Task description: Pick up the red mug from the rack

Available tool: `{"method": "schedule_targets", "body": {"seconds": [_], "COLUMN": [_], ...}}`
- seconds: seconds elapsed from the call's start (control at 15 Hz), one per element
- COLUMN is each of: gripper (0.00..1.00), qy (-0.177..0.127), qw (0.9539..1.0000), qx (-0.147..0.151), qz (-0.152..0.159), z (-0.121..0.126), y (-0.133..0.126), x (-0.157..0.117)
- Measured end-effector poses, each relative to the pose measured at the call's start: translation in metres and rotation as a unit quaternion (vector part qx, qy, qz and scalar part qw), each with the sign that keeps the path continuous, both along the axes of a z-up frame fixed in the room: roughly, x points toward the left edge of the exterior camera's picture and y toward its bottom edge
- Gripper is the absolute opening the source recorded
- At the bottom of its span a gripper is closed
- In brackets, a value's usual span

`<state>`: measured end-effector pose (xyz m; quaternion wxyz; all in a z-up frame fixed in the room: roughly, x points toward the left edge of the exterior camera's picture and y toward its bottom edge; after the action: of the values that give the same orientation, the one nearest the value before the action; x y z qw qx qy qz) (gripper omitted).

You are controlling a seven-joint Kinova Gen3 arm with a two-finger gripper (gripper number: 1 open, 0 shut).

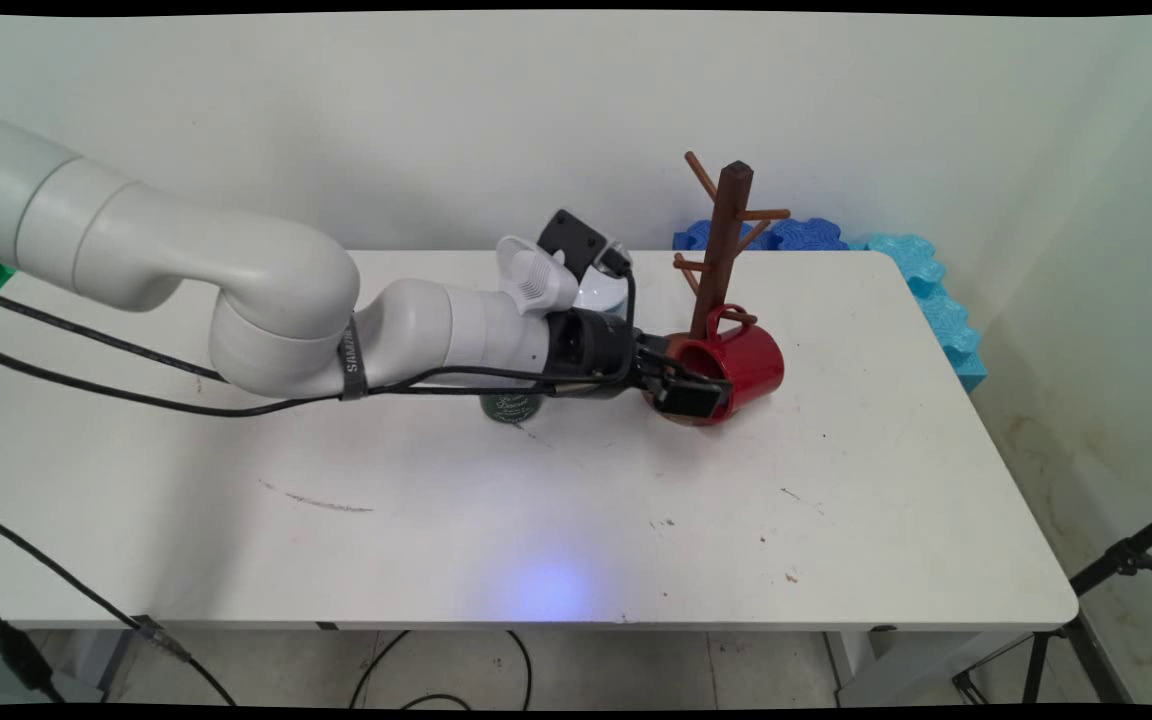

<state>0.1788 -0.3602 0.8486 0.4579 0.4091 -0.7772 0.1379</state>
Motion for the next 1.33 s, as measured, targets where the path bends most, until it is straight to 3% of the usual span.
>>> {"method": "schedule_targets", "body": {"seconds": [0.4,0.8,1.33], "gripper": [1.0,1.0,1.0], "qy": [0.014,0.033,0.053], "qw": [0.9998,0.9991,0.9981], "qx": [0.009,0.026,0.022], "qz": [-0.008,0.008,0.021], "z": [-0.001,-0.008,-0.031], "y": [0.005,0.009,0.002], "x": [-0.009,-0.013,-0.009]}}
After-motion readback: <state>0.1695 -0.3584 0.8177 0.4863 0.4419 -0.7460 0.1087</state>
